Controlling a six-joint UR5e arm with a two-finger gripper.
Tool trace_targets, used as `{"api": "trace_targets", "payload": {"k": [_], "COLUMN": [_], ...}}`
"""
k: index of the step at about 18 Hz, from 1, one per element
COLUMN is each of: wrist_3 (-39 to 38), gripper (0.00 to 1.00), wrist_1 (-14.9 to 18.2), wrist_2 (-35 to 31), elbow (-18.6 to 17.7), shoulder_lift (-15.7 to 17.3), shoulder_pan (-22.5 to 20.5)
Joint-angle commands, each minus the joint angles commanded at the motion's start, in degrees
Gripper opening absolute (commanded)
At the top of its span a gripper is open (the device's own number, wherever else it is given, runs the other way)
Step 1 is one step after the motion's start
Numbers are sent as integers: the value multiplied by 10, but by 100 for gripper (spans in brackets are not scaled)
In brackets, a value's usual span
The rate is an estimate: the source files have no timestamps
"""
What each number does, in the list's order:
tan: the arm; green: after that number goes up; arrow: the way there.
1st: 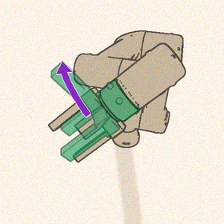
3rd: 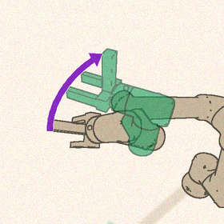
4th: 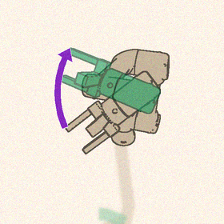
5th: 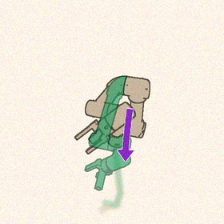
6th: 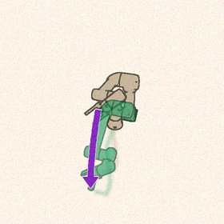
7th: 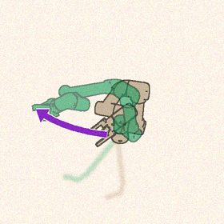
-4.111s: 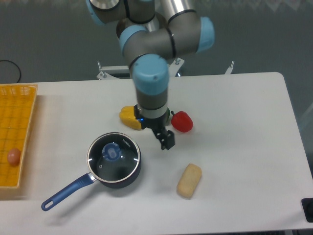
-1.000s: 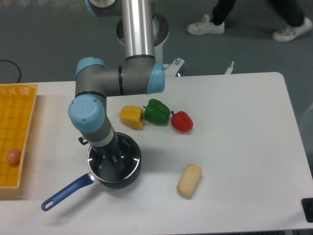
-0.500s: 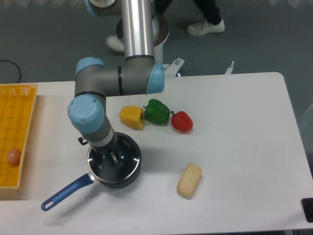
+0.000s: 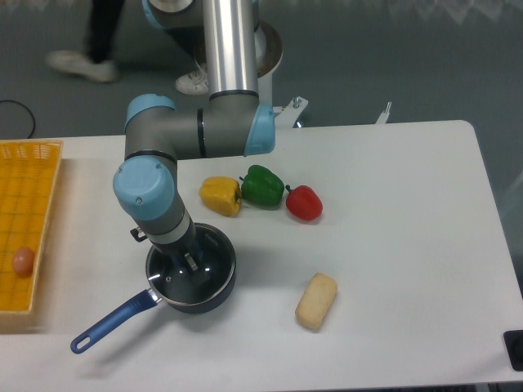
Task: Open the lid
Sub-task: 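Close the gripper around the blue lid knob, then lift the glass lid off the saucepan and move it toward the bread roll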
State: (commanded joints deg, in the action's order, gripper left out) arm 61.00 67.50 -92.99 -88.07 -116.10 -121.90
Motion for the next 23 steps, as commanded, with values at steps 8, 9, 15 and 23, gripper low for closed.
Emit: {"api": "trace_targets", "payload": {"k": [8,9,15,23], "wrist_3": [3,4,17,86], "gripper": [59,59,60,60], "wrist_1": [1,2,8,74], "wrist_2": [0,0,-2,3], "elbow": [0,0,-4,-4], "shoulder_lift": [6,7,23,48], "shoulder_pan": [-5,-8,-36,-106]}}
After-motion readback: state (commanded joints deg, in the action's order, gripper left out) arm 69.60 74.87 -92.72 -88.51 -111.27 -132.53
